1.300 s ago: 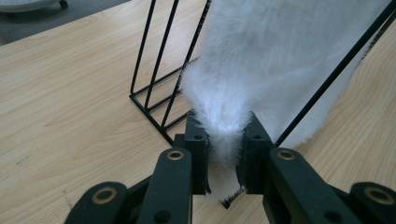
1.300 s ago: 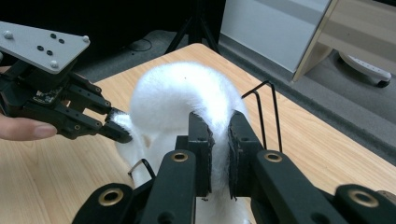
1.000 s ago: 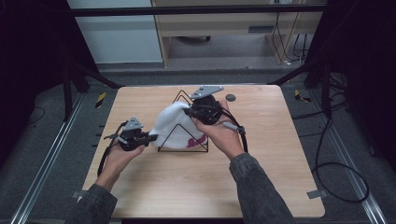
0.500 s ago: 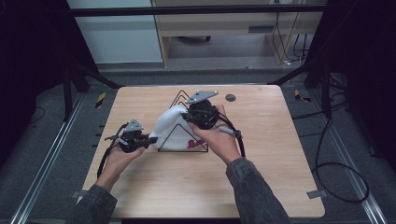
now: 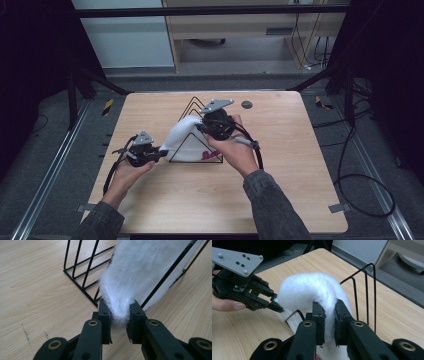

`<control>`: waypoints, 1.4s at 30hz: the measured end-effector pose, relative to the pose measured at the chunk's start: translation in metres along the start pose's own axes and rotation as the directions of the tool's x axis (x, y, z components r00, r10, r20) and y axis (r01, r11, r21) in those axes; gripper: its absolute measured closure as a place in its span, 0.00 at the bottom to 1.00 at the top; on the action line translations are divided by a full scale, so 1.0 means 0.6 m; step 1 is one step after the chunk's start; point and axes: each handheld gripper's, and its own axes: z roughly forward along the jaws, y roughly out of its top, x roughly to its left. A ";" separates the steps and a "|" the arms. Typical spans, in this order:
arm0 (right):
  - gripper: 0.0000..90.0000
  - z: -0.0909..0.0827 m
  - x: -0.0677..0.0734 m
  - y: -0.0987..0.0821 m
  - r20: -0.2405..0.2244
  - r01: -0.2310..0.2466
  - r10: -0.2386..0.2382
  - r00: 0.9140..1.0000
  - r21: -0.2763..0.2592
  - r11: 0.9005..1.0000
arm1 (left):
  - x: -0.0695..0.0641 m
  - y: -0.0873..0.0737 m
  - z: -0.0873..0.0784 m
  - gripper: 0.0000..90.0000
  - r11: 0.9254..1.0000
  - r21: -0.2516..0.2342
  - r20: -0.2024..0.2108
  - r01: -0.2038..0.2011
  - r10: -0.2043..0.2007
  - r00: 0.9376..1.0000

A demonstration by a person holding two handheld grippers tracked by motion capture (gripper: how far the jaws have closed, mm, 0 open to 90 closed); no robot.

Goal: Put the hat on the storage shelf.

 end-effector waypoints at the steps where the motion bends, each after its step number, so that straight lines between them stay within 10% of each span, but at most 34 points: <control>1: 0.90 -0.001 0.000 -0.001 0.000 -0.001 0.001 1.000 -0.003 1.000 | 0.000 0.000 -0.001 0.84 1.000 -0.004 -0.001 -0.001 0.001 1.000; 24: 0.65 -0.026 -0.004 -0.021 0.011 -0.044 0.044 0.999 -0.003 0.999 | 0.004 0.001 -0.033 0.70 0.999 -0.047 -0.041 0.017 -0.019 0.999; 38: 0.35 -0.061 -0.005 -0.032 0.031 -0.058 0.059 0.998 -0.031 0.998 | -0.011 -0.025 -0.051 0.06 0.997 0.079 -0.086 0.020 -0.013 0.996; 42: 0.26 -0.069 -0.005 -0.032 0.050 -0.049 0.051 0.997 -0.041 0.998 | -0.013 -0.031 -0.052 0.05 0.995 0.077 -0.099 0.064 -0.056 0.994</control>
